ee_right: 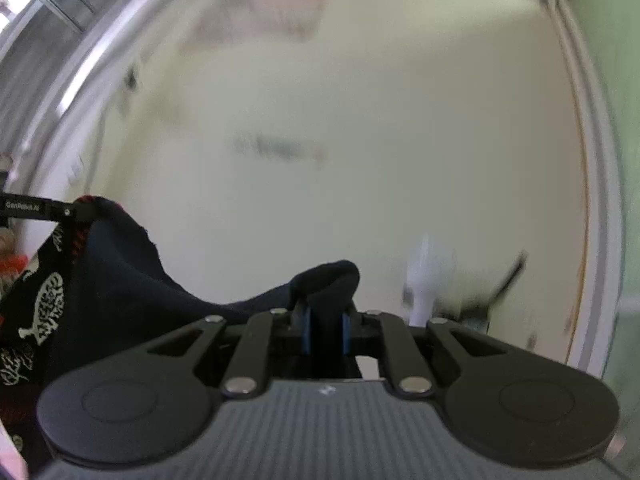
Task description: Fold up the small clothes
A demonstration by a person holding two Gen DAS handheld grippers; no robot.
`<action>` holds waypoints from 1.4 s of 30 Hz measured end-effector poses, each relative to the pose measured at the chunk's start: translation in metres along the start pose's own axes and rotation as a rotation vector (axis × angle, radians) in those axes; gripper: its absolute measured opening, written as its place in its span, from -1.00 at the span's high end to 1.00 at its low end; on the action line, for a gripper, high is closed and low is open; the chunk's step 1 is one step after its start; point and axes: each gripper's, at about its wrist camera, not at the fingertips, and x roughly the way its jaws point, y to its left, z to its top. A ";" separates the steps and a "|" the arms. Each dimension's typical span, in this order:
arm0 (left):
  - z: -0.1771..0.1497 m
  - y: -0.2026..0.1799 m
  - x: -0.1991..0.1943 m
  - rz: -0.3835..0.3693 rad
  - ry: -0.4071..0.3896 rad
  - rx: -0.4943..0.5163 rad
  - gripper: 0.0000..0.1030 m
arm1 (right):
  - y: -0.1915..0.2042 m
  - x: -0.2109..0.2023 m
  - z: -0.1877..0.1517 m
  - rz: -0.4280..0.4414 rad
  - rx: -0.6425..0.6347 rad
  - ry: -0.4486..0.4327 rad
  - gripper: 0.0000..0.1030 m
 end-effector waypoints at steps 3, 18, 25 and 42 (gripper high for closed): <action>-0.048 0.003 0.085 0.058 0.141 -0.016 0.80 | -0.019 0.072 -0.060 -0.024 0.055 0.141 0.86; -0.254 0.068 0.110 0.139 0.804 0.025 0.39 | -0.070 0.040 -0.300 -0.018 0.328 0.704 0.36; -0.250 0.058 0.047 -0.010 0.839 -0.084 0.13 | -0.023 0.030 -0.314 0.000 0.244 0.737 0.47; -0.276 0.025 0.008 -0.051 0.954 -0.083 0.82 | -0.014 0.072 -0.324 0.029 0.305 0.743 0.88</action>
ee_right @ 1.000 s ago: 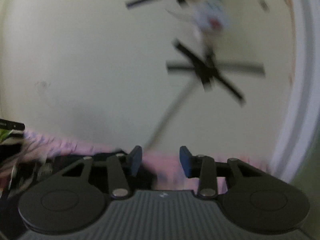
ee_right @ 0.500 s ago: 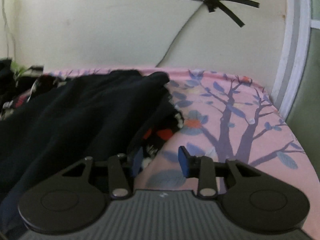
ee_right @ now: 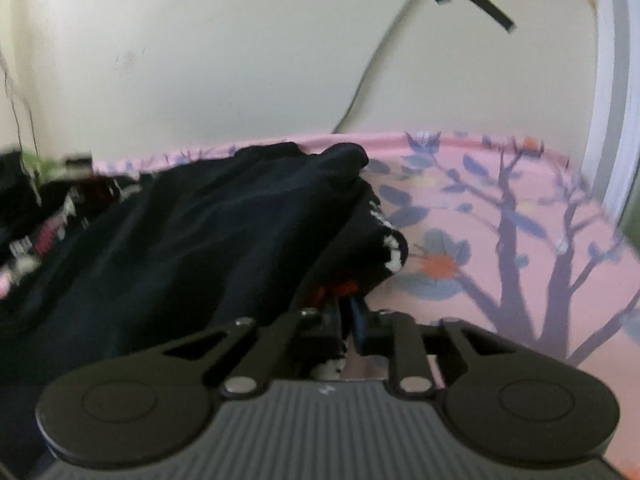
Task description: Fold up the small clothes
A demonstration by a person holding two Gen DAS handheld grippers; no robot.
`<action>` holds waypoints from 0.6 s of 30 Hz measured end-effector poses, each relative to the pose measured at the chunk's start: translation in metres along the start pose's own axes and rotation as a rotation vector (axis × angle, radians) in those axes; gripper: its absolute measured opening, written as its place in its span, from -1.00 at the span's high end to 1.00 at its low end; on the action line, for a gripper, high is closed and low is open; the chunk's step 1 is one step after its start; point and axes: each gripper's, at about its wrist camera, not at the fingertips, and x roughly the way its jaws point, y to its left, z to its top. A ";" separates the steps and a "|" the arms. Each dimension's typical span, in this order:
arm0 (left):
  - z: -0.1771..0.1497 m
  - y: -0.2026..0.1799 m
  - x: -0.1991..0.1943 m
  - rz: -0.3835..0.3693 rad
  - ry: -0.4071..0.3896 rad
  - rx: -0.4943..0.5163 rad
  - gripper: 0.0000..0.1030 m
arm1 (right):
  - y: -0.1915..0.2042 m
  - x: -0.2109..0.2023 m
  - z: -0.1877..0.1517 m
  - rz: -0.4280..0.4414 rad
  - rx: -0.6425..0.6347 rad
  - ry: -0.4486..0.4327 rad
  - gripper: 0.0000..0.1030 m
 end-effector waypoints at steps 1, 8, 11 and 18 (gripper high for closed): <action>0.000 0.002 -0.003 0.005 -0.006 -0.008 0.83 | 0.005 -0.002 0.001 -0.040 -0.053 -0.008 0.91; -0.008 0.015 -0.025 -0.079 -0.015 -0.090 0.83 | -0.018 -0.001 0.045 -0.644 -0.509 -0.140 1.00; -0.013 0.011 -0.024 -0.074 -0.012 -0.083 0.82 | -0.039 -0.003 0.065 -0.648 -0.418 -0.124 1.00; -0.017 0.014 -0.017 -0.076 0.030 -0.102 0.68 | -0.068 -0.039 0.033 -0.352 -0.017 -0.092 0.24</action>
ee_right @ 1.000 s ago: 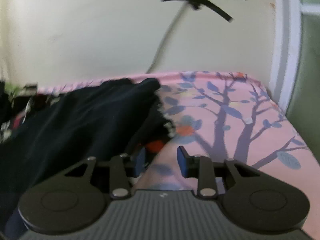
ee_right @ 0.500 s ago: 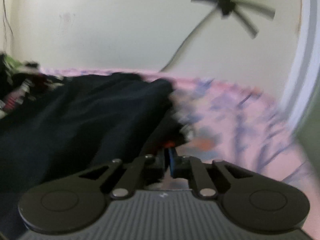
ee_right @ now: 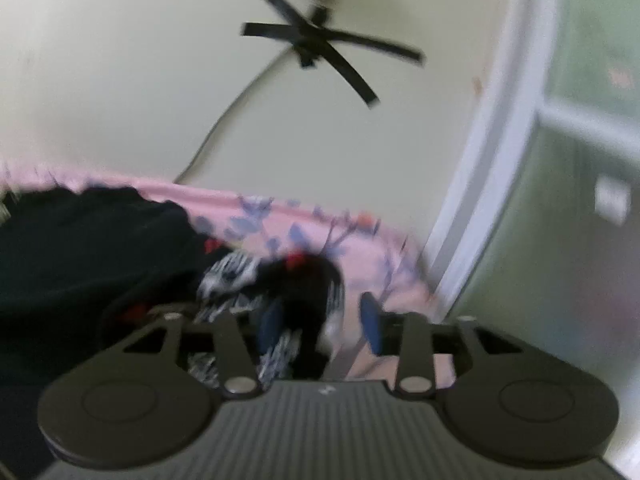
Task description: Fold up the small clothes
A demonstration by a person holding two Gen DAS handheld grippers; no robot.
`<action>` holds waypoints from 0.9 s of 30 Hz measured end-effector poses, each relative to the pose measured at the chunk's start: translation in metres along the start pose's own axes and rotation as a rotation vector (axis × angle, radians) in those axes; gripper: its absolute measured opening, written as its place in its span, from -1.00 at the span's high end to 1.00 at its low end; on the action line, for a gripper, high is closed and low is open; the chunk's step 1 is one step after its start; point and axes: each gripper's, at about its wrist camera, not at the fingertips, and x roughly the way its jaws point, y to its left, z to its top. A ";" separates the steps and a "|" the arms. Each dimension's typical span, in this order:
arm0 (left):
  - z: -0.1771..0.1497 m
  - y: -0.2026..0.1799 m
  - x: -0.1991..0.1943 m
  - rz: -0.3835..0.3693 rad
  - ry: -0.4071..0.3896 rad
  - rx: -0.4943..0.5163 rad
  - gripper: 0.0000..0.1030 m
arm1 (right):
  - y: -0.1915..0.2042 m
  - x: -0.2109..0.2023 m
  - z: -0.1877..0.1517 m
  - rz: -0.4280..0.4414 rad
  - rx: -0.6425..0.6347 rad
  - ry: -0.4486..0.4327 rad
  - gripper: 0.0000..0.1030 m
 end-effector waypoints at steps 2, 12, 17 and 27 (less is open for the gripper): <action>-0.002 -0.002 -0.002 -0.017 0.001 0.017 0.42 | -0.010 -0.010 -0.018 0.064 0.113 0.027 0.12; -0.008 -0.007 0.001 -0.059 0.037 -0.038 0.82 | 0.033 -0.012 -0.034 0.145 0.006 0.076 1.00; -0.013 0.000 -0.016 -0.102 0.021 -0.048 0.83 | 0.025 -0.020 0.006 -0.470 -0.491 -0.159 1.00; -0.024 0.010 -0.029 -0.114 0.077 -0.045 0.79 | -0.007 -0.005 -0.042 -0.517 -0.553 0.047 0.31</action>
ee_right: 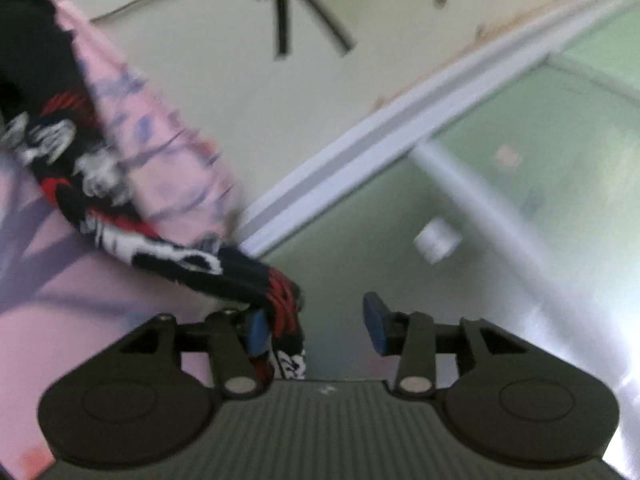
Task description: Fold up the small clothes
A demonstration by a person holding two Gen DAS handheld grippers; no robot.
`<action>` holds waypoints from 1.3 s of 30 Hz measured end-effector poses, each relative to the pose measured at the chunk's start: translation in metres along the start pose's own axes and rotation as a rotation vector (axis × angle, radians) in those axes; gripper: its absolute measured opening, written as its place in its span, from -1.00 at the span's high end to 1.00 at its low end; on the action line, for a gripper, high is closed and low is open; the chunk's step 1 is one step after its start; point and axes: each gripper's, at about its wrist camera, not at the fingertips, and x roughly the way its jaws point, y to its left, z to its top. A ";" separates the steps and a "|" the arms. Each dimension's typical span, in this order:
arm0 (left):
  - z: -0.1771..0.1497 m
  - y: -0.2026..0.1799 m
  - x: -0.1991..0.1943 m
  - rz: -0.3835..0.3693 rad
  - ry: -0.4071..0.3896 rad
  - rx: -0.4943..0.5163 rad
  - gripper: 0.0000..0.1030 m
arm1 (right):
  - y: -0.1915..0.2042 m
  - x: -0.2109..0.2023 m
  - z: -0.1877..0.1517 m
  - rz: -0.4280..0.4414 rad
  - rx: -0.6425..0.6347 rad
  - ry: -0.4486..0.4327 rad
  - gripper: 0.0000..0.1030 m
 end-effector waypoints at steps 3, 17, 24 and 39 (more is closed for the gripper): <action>-0.001 0.001 0.003 0.016 0.011 0.000 0.55 | -0.003 -0.021 -0.026 0.149 0.203 0.048 0.31; 0.009 -0.006 0.012 -0.025 0.006 -0.002 0.02 | 0.051 -0.150 -0.035 0.956 0.421 -0.106 0.00; 0.008 -0.030 0.003 0.003 0.032 0.123 0.79 | 0.020 -0.173 -0.028 0.934 0.350 -0.174 1.00; 0.005 -0.007 -0.013 0.030 0.025 0.032 0.19 | 0.008 -0.157 -0.065 1.118 0.567 -0.083 -0.34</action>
